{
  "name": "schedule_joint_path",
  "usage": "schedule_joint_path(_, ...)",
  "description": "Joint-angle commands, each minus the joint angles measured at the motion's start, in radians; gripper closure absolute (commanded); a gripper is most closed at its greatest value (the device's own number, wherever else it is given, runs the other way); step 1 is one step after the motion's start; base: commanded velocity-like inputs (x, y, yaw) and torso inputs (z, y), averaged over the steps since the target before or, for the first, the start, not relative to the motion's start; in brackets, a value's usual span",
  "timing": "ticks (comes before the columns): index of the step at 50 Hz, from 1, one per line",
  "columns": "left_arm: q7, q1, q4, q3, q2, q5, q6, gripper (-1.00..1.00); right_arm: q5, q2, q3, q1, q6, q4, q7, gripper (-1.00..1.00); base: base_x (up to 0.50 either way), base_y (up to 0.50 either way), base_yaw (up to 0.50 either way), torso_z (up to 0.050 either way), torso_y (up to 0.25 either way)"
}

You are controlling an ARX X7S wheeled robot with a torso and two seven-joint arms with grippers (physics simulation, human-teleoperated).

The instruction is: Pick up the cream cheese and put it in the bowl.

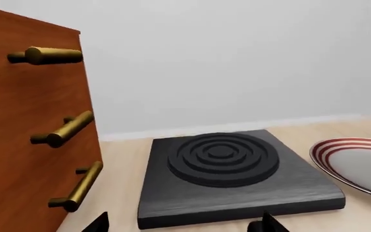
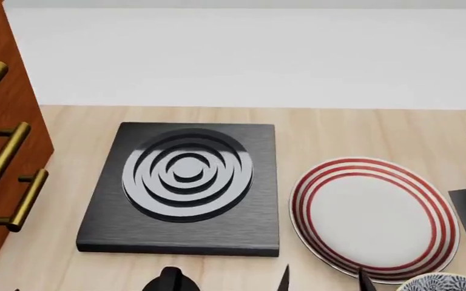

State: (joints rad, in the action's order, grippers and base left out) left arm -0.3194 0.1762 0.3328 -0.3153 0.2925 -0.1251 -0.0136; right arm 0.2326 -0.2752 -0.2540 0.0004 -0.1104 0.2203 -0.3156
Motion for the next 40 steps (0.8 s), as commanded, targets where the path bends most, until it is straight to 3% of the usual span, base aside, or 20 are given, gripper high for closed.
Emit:
schedule_joint_path(1, -0.061, 0.085, 0.394, 0.016, 0.064, -0.013, -0.272, -1.00, 0.041, -0.050, 0.016, -0.016, -0.167, 0.224, -0.045, -1.00, 0.00, 0.00, 0.00, 0.000, 0.000)
schedule_joint_path(3, -0.066, 0.120, 0.362, -0.003, 0.070, 0.029, -0.194, -1.00, 0.049, -0.062, 0.020, -0.020, -0.206, 0.275, -0.056, -1.00, 0.00, 0.00, 0.00, 0.000, 0.000)
schedule_joint_path(7, -0.083, 0.127, 0.534, 0.010, 0.091, 0.010, -0.329, -1.00, 0.067, -0.081, 0.033, -0.034, -0.250, 0.345, -0.069, -1.00, 0.00, 0.00, 0.00, 0.000, 0.000)
schedule_joint_path(10, -0.091, 0.156, 0.540, 0.003, 0.102, 0.036, -0.291, -1.00, 0.091, -0.095, 0.054, -0.045, -0.277, 0.397, -0.079, -1.00, 0.00, 0.00, 0.00, 0.000, 0.000)
schedule_joint_path(12, -0.092, 0.145, 0.615, 0.015, 0.109, 0.013, -0.367, -1.00, 0.110, -0.103, 0.064, -0.049, -0.299, 0.425, -0.080, -1.00, 0.00, 0.00, 0.00, 0.000, 0.000)
schedule_joint_path(14, -0.099, 0.179, 0.573, 0.005, 0.114, 0.046, -0.285, -1.00, 0.113, -0.115, 0.070, -0.055, -0.327, 0.466, -0.095, -1.00, 0.00, 0.00, 0.00, 0.000, 0.000)
schedule_joint_path(15, -0.103, 0.159, 0.669, 0.013, 0.119, 0.029, -0.392, -1.00, 0.123, -0.120, 0.077, -0.060, -0.336, 0.485, -0.097, -1.00, 0.00, 0.00, 0.00, 0.000, 0.000)
schedule_joint_path(19, -0.105, 0.191, 0.634, 0.008, 0.128, 0.042, -0.325, -1.00, 0.147, -0.130, 0.084, -0.068, -0.364, 0.519, -0.101, -1.00, 0.00, 0.00, 0.00, 0.000, 0.000)
schedule_joint_path(22, -0.118, 0.181, 0.712, 0.017, 0.142, 0.022, -0.398, -1.00, 0.161, -0.130, 0.098, -0.068, -0.395, 0.531, -0.119, -1.00, 0.00, 0.00, 0.00, 0.000, 0.000)
schedule_joint_path(24, -0.120, 0.201, 0.676, 0.003, 0.143, 0.040, -0.350, -1.00, 0.181, -0.133, 0.107, -0.076, -0.396, 0.541, -0.113, -1.00, 0.00, 0.00, 0.00, 0.000, 0.000)
schedule_joint_path(25, -0.147, 0.182, 0.714, -0.006, 0.171, 0.018, -0.396, -1.00, 0.168, -0.135, 0.100, -0.082, -0.393, 0.543, -0.116, -1.00, 0.00, 0.00, 0.00, 0.000, 0.000)
schedule_joint_path(28, -0.355, 0.111, 0.714, -0.105, 0.342, -0.097, -0.359, -1.00, 0.176, -0.137, 0.102, -0.090, -0.391, 0.548, -0.114, -1.00, 0.00, 0.00, 0.00, 0.000, 0.000)
schedule_joint_path(29, -0.386, 0.109, 0.714, -0.128, 0.362, -0.102, -0.341, -1.00, 0.173, -0.138, 0.101, -0.094, -0.386, 0.548, -0.114, -1.00, 0.00, 0.00, 0.00, 0.000, 0.000)
schedule_joint_path(34, -0.476, 0.086, 0.714, -0.208, 0.434, -0.108, -0.292, -1.00, 0.177, -0.140, 0.100, -0.104, -0.371, 0.547, -0.106, -1.00, 0.00, 0.00, 0.00, 0.000, 0.000)
schedule_joint_path(40, -0.477, 0.121, 0.668, -0.219, 0.438, -0.074, -0.207, -1.00, 0.186, -0.144, 0.106, -0.123, -0.355, 0.550, -0.099, -1.00, 0.00, 0.00, 0.00, 0.000, 0.000)
